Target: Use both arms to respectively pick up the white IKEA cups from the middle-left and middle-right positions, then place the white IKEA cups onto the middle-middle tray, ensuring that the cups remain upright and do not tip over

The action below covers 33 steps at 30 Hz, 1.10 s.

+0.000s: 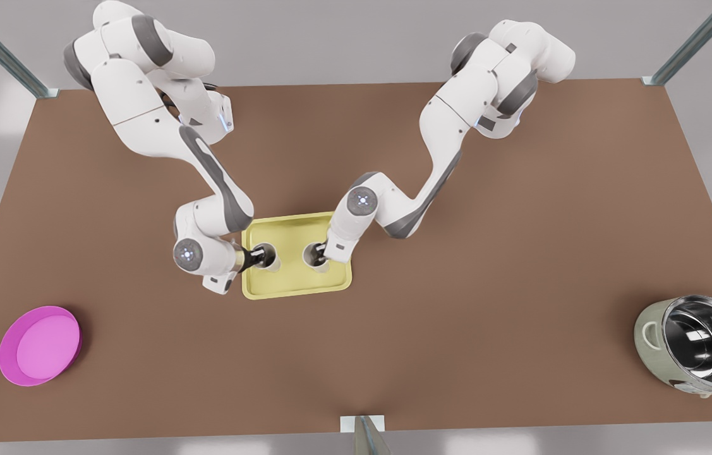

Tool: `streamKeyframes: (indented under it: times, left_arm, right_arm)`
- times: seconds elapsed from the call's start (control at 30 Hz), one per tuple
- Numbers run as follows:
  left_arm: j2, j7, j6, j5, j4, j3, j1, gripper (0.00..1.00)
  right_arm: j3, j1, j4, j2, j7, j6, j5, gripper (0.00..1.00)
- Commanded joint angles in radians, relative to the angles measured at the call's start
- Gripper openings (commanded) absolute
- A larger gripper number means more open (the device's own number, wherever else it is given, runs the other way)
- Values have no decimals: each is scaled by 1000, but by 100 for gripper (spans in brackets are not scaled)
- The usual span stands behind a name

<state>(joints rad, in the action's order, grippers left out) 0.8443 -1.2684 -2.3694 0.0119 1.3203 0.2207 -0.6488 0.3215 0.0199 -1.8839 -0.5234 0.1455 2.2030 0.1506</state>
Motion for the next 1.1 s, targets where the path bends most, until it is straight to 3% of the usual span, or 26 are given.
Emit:
streamKeyframes:
  times: [0.0,0.03,0.13,0.2,0.33,0.4,0.47,0.5,0.63,0.7,0.77,0.87,1.07]
  left_arm:
    - [-27,-200,41,0,0,0,5,100]
    - [-71,-197,159,2,-1,0,21,100]
    - [-270,-152,759,-1,-79,6,196,100]
    - [-386,335,1004,-10,-88,5,426,100]
    - [-398,838,1121,-112,-191,-17,678,100]
    - [-533,1329,1142,-178,-115,-69,684,100]
    - [-666,1331,866,-179,112,-69,617,100]
    - [-668,1513,906,-101,86,-107,617,100]
    - [-637,1541,944,-70,70,-129,630,100]
    - [-639,1548,990,-61,70,-129,640,100]
    - [-637,1543,987,-62,70,-129,640,100]
    - [-616,1543,986,-59,70,-129,640,100]
    - [-594,1541,983,-38,70,-127,633,100]
  right_arm:
    - [1,3,5,-6,-7,1,0,100]
    - [-1,3,9,-6,-7,0,-2,100]
    - [-1,3,49,-18,2,-12,-5,100]
    - [1,3,66,-15,2,-26,-8,100]
    - [-2,-21,140,45,22,-218,-3,100]
    - [-4,-58,207,45,69,-339,-3,100]
    - [-24,-58,293,17,52,-365,-172,100]
    - [-62,-61,312,13,55,-365,-192,100]
    - [-229,-61,428,-3,34,-374,-233,100]
    - [-239,-61,456,52,28,-473,-261,100]
    - [-233,-19,539,157,-63,-706,-322,100]
    - [-229,-21,485,293,-63,-738,-316,100]
    - [-228,-28,476,312,-61,-761,-289,100]
